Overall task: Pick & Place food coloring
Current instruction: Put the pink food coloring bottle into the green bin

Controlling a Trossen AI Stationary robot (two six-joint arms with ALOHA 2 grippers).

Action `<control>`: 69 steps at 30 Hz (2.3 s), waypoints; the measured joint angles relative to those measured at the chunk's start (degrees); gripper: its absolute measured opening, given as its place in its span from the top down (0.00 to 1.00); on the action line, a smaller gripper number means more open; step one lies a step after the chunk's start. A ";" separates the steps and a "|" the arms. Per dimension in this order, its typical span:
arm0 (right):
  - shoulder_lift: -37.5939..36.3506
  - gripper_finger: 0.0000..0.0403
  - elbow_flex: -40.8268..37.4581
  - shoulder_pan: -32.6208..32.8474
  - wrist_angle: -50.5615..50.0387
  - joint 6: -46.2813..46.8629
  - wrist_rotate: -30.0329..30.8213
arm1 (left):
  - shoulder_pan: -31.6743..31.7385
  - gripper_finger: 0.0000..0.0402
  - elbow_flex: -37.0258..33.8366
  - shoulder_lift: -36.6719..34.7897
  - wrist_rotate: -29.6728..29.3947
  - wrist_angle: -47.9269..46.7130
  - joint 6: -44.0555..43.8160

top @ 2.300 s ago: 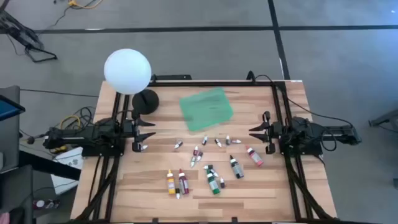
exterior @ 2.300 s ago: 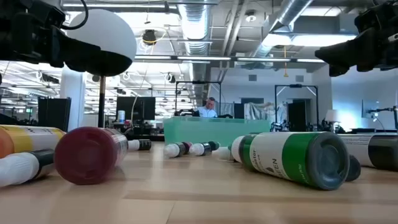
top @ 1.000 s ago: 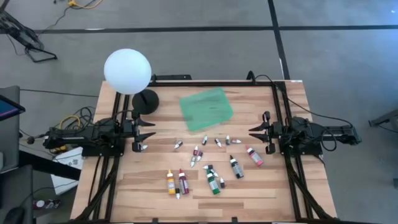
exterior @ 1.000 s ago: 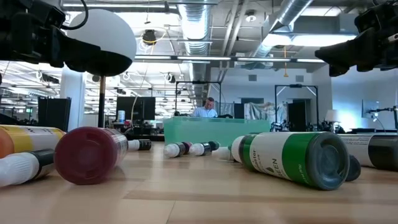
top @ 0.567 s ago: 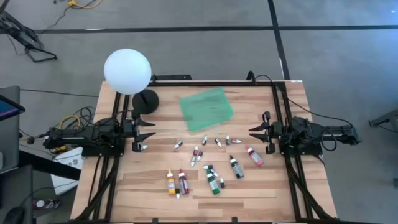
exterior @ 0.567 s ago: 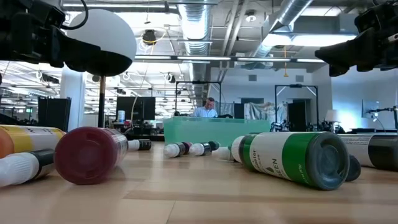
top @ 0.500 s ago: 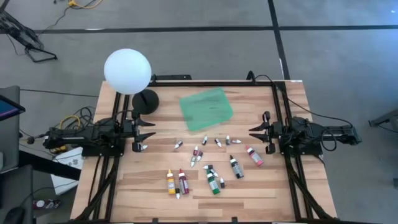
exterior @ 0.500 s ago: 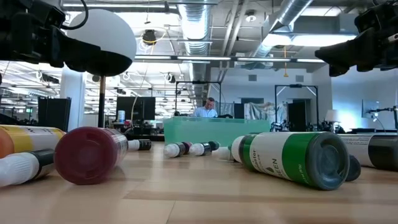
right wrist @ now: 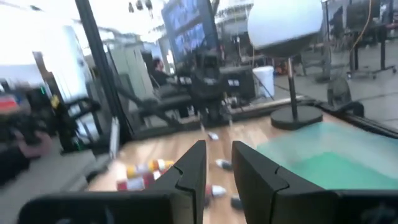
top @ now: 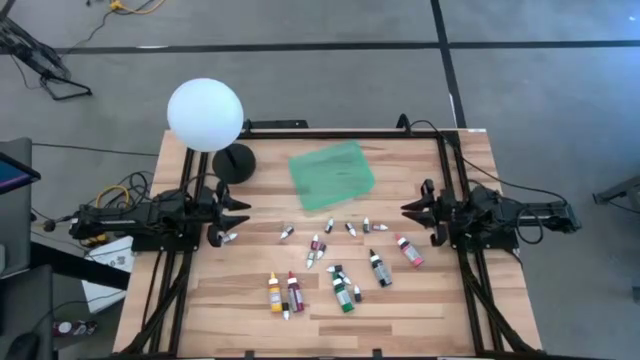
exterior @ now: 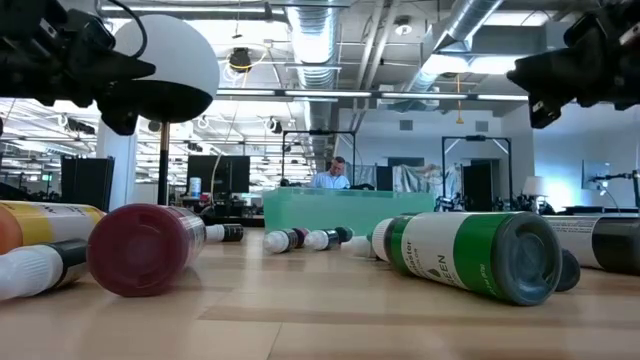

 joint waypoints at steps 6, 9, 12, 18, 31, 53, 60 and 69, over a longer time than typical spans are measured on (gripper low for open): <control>-0.02 0.83 0.00 0.00 4.93 -0.84 0.05 | 0.00 0.59 -0.01 0.01 -1.38 -0.07 -0.50; 0.00 0.83 0.00 0.00 7.52 -3.41 0.05 | 0.01 0.59 0.01 0.01 -1.58 0.18 1.21; 0.15 0.83 0.12 0.00 11.80 -1.87 0.04 | 0.02 0.59 -0.01 0.01 -2.01 1.41 1.51; 2.01 0.83 2.46 0.60 12.59 0.75 0.03 | 0.01 0.59 0.00 0.00 -1.40 2.42 1.62; 28.64 0.83 14.63 1.62 17.09 -22.33 -1.25 | 0.02 0.59 0.00 -0.01 0.85 5.43 0.46; 58.59 0.83 46.22 4.61 -2.29 -18.76 7.85 | -5.35 0.59 13.92 6.86 10.65 12.59 18.90; 59.27 0.83 46.51 4.61 -4.65 -17.50 10.85 | -5.35 0.59 26.34 21.37 10.65 2.76 21.99; 56.59 0.83 46.58 4.86 -12.25 -10.80 14.19 | -9.12 0.59 39.72 40.07 8.77 -17.76 20.49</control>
